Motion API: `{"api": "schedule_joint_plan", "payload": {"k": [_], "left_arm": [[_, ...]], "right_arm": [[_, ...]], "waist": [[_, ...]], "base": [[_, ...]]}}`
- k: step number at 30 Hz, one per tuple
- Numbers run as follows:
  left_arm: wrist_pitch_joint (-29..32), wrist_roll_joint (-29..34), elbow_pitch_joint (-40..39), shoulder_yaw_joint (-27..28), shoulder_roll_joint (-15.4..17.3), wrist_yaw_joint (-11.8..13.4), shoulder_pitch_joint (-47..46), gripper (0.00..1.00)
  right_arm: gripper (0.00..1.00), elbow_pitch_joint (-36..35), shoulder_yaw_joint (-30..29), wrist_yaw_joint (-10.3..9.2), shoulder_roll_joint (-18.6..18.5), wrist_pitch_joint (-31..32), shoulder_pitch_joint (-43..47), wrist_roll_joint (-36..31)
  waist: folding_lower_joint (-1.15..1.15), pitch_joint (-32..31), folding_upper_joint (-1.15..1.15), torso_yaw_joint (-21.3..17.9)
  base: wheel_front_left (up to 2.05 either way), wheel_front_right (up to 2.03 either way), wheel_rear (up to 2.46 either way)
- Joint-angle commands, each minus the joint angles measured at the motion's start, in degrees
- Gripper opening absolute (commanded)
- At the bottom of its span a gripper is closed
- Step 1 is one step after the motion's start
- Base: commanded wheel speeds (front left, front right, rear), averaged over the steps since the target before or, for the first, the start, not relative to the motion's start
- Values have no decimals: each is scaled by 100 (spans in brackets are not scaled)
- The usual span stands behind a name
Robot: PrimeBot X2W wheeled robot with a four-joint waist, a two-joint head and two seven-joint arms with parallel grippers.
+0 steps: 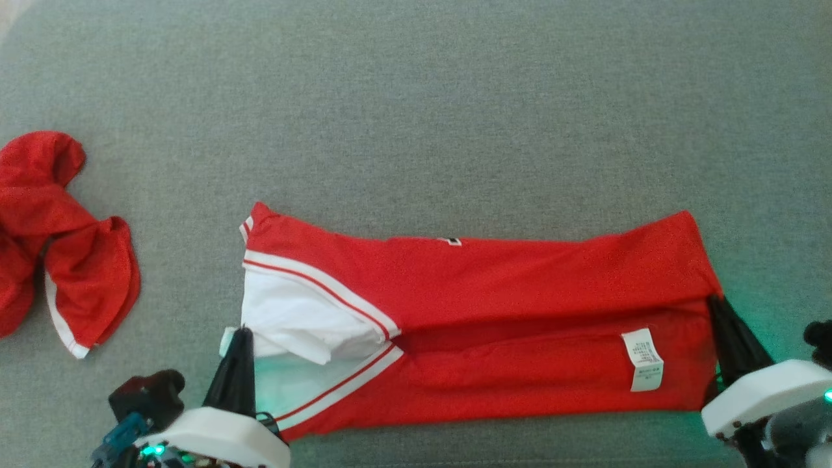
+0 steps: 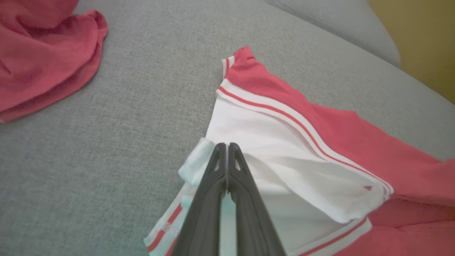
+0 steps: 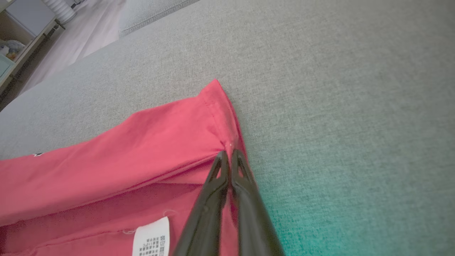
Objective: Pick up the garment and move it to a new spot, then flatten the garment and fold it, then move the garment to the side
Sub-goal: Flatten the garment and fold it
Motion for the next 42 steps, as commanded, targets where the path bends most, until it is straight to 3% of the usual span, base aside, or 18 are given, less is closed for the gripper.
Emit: {"api": "schedule_joint_plan", "payload": {"k": [1, 2, 3, 4, 8, 16, 24, 31, 35, 42], "left_arm": [[27, -73, -161, 208, 88, -2, -107, 0], [52, -133, -102, 167, 50, -46, -85, 0], [94, -180, -24, 110, 25, -98, -73, 82], [89, -203, 47, 83, -2, -125, -69, 100], [-264, -5, 328, 58, -38, -144, -118, 100], [-1835, 1055, 540, 83, -6, -67, -660, 100], [-2091, 1416, 788, 149, 43, -240, -1194, 100], [-2022, 1452, 957, 111, 74, -248, -1358, 100], [-2088, 1527, 951, 121, 24, -269, -1468, 100], [-2146, 1637, 1027, 60, -175, -469, -1667, 100]], "right_arm": [[0, -91, 62, -4, -24, 19, 39, 46], [40, -39, 74, -4, -6, 43, 74, 54], [100, 5, 96, -4, 12, 60, 103, 62], [100, 26, 133, -4, 27, 54, 120, 61], [100, -104, 222, -4, 74, -140, 184, 43], [100, -1017, 365, -4, 4, -916, 41, -550], [100, -1797, 487, -4, -14, -937, 5, -930], [100, -1941, 482, -4, 26, -842, 58, -981], [100, -1628, 340, -4, 39, -752, 130, -956], [100, -148, -120, -4, -98, -580, 279, -701]], "waist": [[1, -58, 0, 20], [1, -90, 0, 29], [1, -124, 0, 32], [1, -158, 0, 23], [1, -293, 0, -4], [1, -574, 0, -21], [1, -720, 0, 14], [1, -647, 0, 48], [1, -566, 0, 151], [1, -447, 0, 421]], "base": [[0, 0, 0], [0, 0, 0], [0, 0, 0], [0, 0, 0], [0, 0, 0], [0, 0, 0], [0, 0, 0], [0, 0, 0], [0, 0, 0], [0, 0, 0]]}}
